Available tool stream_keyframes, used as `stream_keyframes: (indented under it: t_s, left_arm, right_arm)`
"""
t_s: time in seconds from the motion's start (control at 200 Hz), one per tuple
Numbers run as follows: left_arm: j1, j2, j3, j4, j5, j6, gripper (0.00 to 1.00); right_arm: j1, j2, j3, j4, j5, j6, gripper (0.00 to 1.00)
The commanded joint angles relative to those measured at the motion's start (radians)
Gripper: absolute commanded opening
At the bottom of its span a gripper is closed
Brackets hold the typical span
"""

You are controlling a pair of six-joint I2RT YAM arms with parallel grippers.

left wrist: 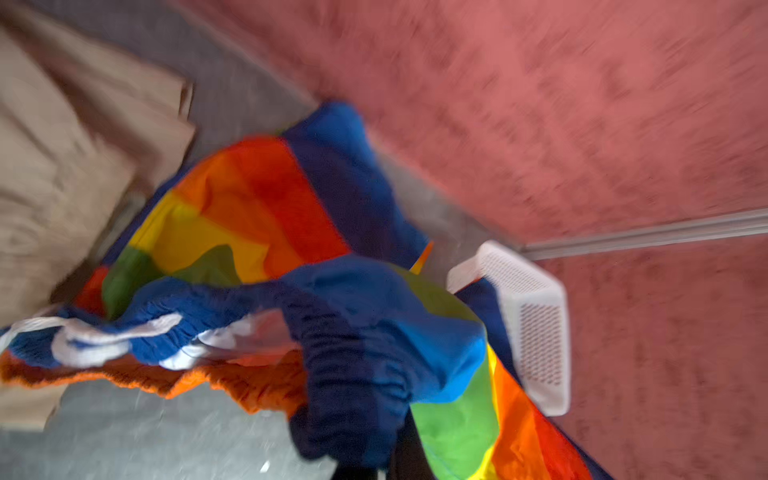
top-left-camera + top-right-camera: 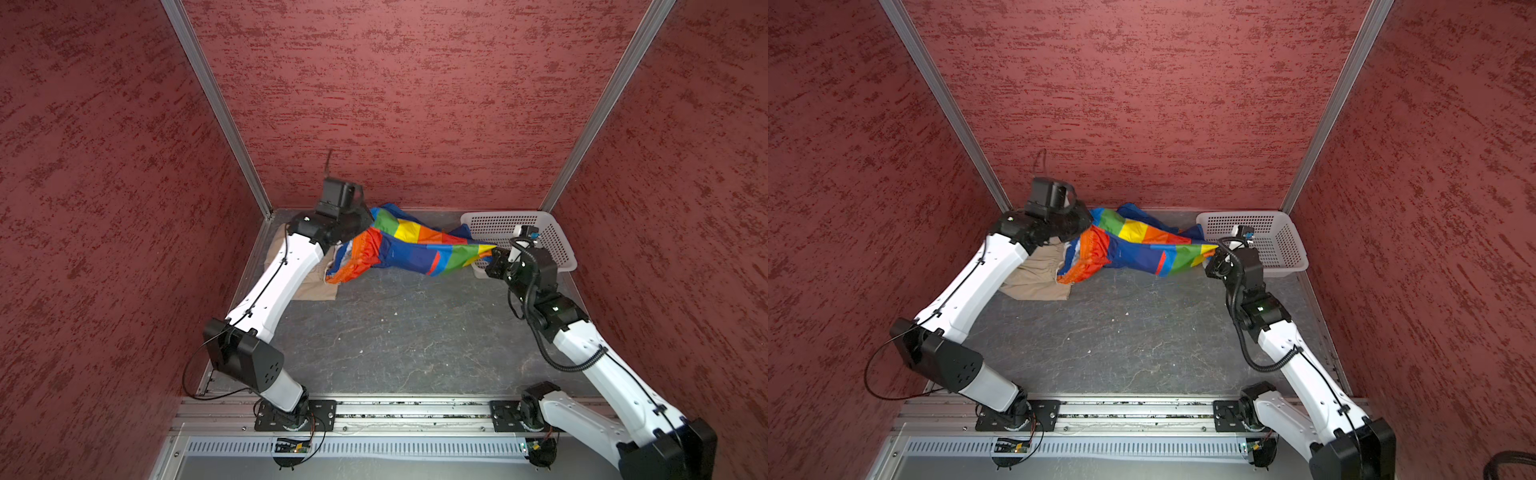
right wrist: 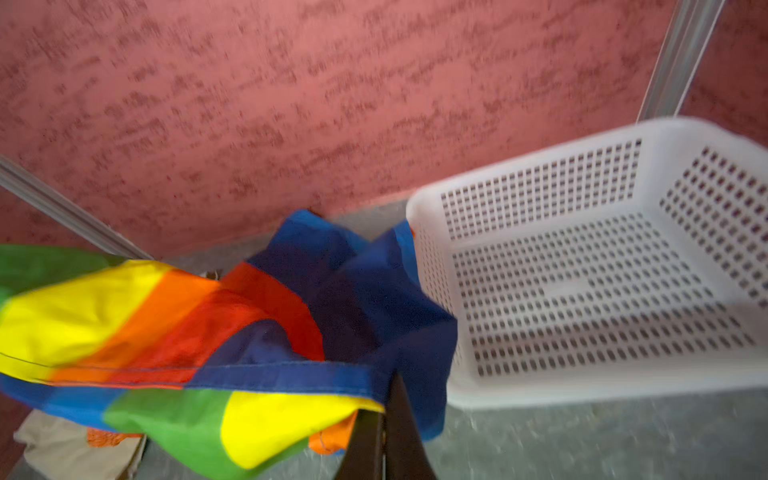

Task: Fold and stack the shorts

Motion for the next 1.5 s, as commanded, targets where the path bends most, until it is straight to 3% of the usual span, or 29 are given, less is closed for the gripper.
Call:
stream_keyframes:
  t_s: [0.0,0.135,0.215,0.311,0.481,0.571,0.656,0.726,0.797,0.937,1.092,1.282,1.498]
  left_arm:
    - [0.078,0.121,0.259,-0.165,0.183,0.113,0.0]
    - [0.189,0.392,0.734,-0.326,0.406,0.098,0.0]
    - [0.262,0.519,0.932,-0.281,0.562,0.01,0.0]
    - [0.334,0.544,0.894,-0.021,0.708,-0.155,0.0]
    - [0.408,0.537,0.819,0.403,0.79,-0.355,0.0]
    - [0.427,0.543,0.85,0.498,0.819,-0.429,0.0]
    - [0.427,0.506,0.834,0.459,0.873,-0.423,0.0]
    - [0.402,0.414,0.712,0.357,0.891,-0.316,0.0]
    - [0.362,0.251,0.422,0.365,0.871,-0.213,0.0]
    - [0.333,-0.095,-0.2,0.597,0.857,-0.179,0.0]
    - [0.352,-0.395,-0.682,0.53,0.818,-0.111,0.0]
    - [0.413,-0.688,-1.048,0.326,0.795,-0.03,0.0]
    - [0.515,-0.943,-1.337,0.107,0.805,-0.006,0.0]
  right_arm:
    - [-0.036,0.122,0.167,0.077,0.037,-0.038,0.0]
    - [-0.07,0.326,0.449,0.071,0.015,-0.095,0.0]
    - [-0.086,0.45,0.614,0.048,0.002,-0.117,0.0]
    - [-0.092,0.562,0.766,0.065,-0.004,-0.135,0.0]
    - [-0.094,0.705,0.975,0.16,-0.019,-0.176,0.0]
    - [-0.094,0.744,1.074,0.169,-0.01,-0.196,0.0]
    - [-0.094,0.713,1.064,0.155,-0.039,-0.198,0.0]
    - [-0.093,0.624,0.907,0.204,-0.058,-0.165,0.0]
    - [-0.092,0.495,0.67,0.292,-0.075,-0.122,0.0]
    - [-0.066,0.258,0.248,0.331,-0.134,-0.039,0.0]
    - [0.0,0.045,-0.121,0.308,-0.158,0.077,0.0]
    - [0.09,-0.113,-0.349,0.176,-0.179,0.15,0.0]
    - [0.148,-0.26,-0.53,-0.011,-0.133,0.229,0.0]
